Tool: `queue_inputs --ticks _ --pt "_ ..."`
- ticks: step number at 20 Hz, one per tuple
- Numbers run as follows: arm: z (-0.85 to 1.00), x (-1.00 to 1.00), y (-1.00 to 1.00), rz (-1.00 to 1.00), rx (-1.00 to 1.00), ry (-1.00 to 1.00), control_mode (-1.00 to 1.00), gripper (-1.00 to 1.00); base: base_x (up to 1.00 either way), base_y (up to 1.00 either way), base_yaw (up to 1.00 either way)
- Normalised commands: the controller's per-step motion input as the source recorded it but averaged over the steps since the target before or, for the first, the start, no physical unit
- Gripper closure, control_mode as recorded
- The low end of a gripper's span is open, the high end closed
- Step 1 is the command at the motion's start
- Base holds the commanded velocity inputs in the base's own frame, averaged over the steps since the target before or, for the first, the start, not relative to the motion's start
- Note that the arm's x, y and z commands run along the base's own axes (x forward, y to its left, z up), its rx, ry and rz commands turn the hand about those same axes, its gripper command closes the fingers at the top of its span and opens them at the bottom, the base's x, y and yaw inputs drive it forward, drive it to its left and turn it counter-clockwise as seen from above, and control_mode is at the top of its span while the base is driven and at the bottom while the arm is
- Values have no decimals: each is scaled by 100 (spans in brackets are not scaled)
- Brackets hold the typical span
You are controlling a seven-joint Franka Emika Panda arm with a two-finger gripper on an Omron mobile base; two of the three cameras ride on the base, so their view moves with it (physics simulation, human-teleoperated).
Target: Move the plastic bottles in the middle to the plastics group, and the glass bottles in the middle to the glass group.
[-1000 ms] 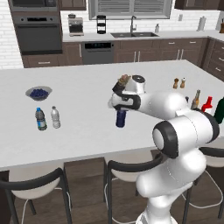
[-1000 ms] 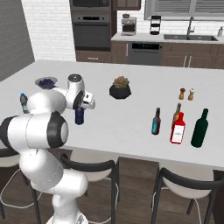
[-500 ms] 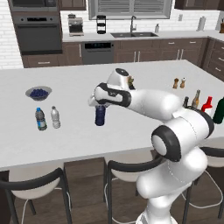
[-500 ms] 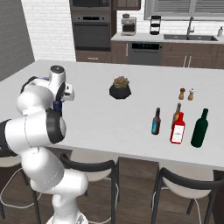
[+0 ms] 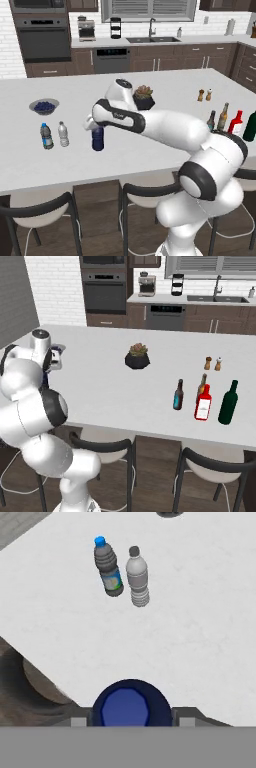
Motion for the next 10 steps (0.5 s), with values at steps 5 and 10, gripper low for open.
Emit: queue_inputs --ticks 5,10 --pt "1 -4 45 3 -3 -3 -100 100 0 0 0" --pt "-12 67 69 0 -3 14 -100 100 0 0 0"
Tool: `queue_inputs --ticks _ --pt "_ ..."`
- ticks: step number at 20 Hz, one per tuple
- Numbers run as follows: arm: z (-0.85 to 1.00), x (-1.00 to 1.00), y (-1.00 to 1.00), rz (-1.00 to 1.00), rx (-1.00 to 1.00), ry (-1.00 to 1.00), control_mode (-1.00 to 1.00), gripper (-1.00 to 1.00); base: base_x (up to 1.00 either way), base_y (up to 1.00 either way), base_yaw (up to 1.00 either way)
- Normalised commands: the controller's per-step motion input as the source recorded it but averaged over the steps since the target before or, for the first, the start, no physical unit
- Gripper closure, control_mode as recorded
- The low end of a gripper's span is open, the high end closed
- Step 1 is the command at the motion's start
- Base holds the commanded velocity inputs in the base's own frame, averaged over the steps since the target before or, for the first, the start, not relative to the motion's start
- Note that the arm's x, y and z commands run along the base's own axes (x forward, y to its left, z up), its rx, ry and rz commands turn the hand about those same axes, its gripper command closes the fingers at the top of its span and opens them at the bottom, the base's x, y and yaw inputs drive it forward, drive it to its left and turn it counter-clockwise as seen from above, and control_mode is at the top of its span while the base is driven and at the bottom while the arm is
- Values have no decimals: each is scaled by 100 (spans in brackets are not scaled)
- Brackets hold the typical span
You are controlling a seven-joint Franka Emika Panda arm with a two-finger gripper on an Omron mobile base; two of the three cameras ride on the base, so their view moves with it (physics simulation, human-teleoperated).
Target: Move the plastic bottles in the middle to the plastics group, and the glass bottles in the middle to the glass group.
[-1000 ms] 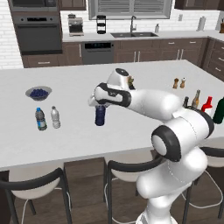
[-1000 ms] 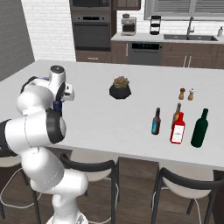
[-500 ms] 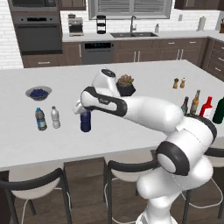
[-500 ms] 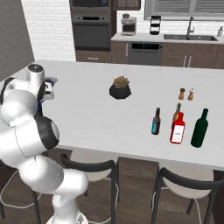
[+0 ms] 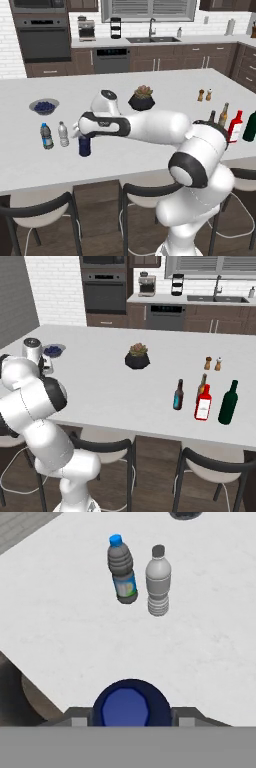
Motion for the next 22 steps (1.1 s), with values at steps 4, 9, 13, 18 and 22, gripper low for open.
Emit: queue_inputs --ticks 4,9,13,18,22 --pt "-4 38 41 0 -3 13 -100 100 0 0 0" --pt "-13 23 16 0 -4 3 -100 100 0 0 0" --pt "-18 16 14 0 -3 0 -100 100 0 0 0" --pt "-23 1 15 0 0 0 -100 100 0 0 0" --pt "-13 1 28 0 0 -3 -100 100 0 0 0"
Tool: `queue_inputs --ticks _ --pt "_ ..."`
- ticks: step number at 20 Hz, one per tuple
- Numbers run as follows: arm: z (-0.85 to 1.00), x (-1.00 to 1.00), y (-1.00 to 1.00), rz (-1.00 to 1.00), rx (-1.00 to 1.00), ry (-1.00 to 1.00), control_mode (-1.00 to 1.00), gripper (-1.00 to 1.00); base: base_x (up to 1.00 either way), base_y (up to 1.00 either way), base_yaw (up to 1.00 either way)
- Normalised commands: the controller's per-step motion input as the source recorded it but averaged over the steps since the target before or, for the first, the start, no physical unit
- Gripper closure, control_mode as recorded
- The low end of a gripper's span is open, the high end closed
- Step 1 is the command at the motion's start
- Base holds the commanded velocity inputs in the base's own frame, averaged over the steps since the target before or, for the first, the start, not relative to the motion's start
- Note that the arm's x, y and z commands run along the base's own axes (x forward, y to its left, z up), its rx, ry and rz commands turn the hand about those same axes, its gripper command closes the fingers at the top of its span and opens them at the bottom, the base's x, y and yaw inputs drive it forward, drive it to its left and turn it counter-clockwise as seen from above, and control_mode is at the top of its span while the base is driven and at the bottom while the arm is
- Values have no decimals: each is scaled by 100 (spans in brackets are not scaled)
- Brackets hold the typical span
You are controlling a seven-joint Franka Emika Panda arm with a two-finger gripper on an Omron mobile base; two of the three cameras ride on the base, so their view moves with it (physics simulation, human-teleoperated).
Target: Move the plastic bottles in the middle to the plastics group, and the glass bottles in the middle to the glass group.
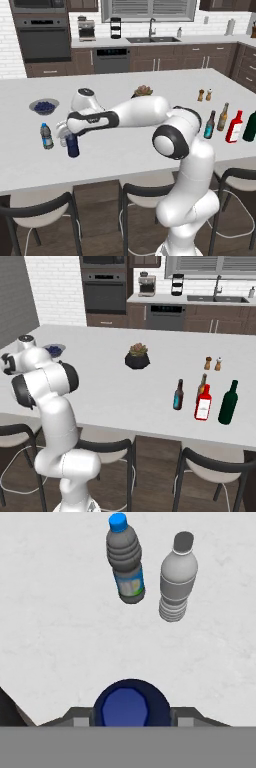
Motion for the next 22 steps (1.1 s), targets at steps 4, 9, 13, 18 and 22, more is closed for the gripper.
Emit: queue_inputs --ticks 4,9,13,18,22 --pt "-11 14 25 0 0 -5 -100 100 0 0 0" --pt "-5 18 20 0 0 -8 -100 100 0 0 0" --pt "0 16 2 0 0 -8 -100 100 0 0 0" --pt "0 8 1 0 1 -1 -100 100 0 0 0" --pt "0 0 0 0 3 3 -100 100 0 0 0"
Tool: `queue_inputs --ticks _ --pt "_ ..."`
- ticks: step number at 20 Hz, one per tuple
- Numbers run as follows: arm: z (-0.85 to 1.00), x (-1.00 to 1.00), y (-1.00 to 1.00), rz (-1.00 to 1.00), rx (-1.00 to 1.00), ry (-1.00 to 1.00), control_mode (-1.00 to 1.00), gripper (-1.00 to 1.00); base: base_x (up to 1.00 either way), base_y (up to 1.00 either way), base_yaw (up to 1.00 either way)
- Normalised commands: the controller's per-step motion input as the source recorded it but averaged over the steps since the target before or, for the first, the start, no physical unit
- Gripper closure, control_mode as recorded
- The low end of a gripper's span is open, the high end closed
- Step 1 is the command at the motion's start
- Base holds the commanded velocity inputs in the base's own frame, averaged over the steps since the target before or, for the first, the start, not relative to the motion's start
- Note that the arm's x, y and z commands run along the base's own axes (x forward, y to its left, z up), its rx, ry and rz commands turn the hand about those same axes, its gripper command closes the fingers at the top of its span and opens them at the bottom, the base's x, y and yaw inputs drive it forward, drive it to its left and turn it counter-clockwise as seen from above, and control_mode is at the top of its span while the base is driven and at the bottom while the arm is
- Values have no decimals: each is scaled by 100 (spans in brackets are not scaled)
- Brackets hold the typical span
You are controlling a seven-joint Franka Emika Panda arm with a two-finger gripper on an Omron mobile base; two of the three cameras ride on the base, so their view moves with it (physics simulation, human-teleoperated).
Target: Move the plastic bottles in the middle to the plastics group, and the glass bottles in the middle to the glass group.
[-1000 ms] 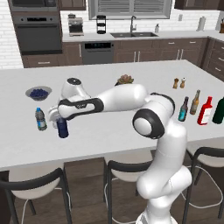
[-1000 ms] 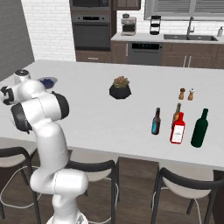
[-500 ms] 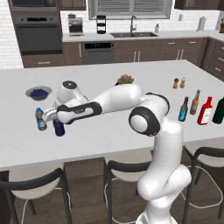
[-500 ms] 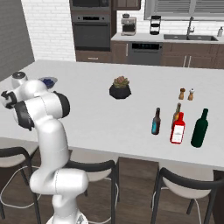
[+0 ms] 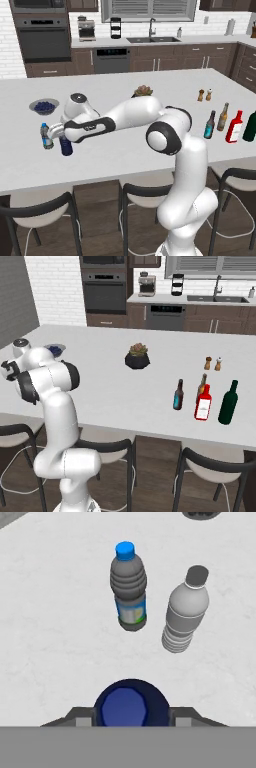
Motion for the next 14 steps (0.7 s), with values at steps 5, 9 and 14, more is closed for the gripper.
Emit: queue_inputs --ticks 5,9,14 --pt "-9 6 0 0 7 1 -100 100 0 0 0" --pt "-29 2 0 0 10 -2 -100 100 0 0 0" --pt "-18 0 0 0 4 -4 -100 100 0 0 0"
